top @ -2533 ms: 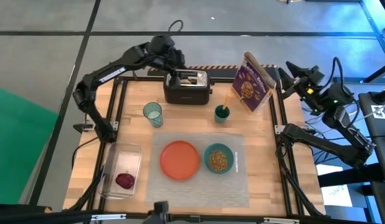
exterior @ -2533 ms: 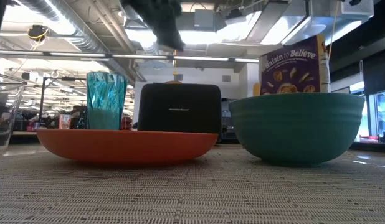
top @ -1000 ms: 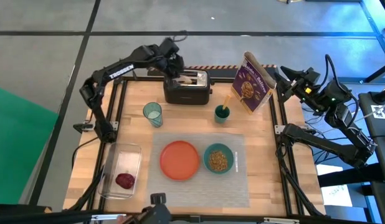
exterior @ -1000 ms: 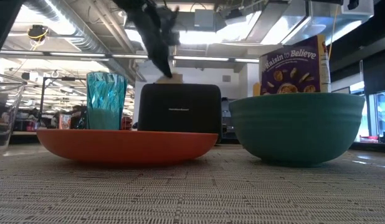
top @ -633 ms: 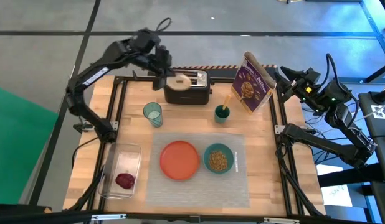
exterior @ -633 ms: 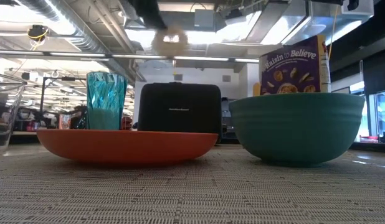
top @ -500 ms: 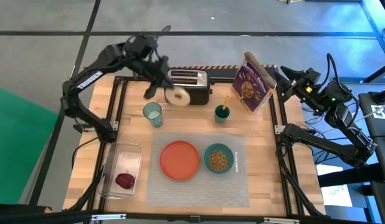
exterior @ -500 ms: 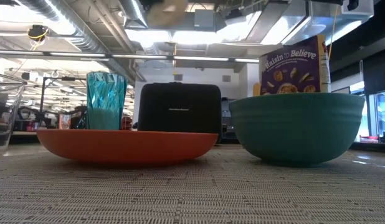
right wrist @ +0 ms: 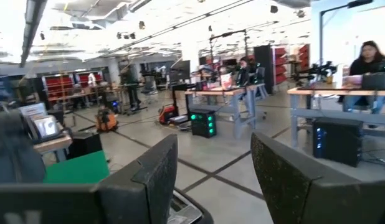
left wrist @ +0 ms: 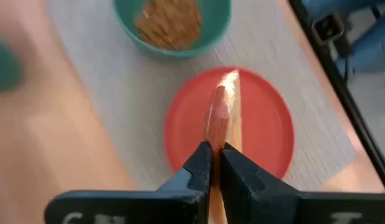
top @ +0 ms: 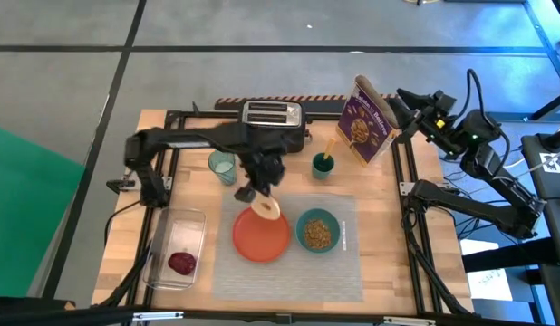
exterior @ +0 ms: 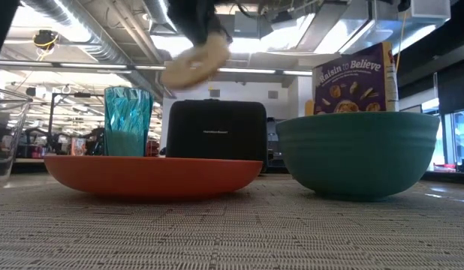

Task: Arrange a breakfast setting
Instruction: Put the toasted bagel into the orange plate

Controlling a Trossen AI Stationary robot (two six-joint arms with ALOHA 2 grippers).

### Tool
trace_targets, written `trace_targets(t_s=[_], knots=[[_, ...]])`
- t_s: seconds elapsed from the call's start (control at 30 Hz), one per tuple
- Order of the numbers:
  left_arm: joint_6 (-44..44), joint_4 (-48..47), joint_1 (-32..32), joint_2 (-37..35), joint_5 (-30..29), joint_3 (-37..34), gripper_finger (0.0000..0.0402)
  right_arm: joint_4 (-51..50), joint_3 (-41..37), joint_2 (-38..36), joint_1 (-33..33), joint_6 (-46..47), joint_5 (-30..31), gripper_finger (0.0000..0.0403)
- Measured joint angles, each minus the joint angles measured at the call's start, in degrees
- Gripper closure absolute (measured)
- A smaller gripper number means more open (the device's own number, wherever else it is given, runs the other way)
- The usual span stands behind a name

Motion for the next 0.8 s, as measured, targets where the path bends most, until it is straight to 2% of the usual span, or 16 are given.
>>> trace_targets(t_s=[0.27,0.47,0.8], knots=[[0.28,-2.01,-1.46,9.87,-0.85,-0.02,0.0386,-0.26,0.00,-0.20,0.01,2.14,-2.28,0.0210],[0.46,-2.45,-1.39,13.71,-3.50,-0.02,0.0384,-2.50,0.00,-1.12,0.01,2.40,-2.28,0.0210],[-2.87,-2.76,-1.37,14.43,-7.58,-0.02,0.0314,-5.23,0.00,-0.98,0.01,1.94,-0.53,0.0210]])
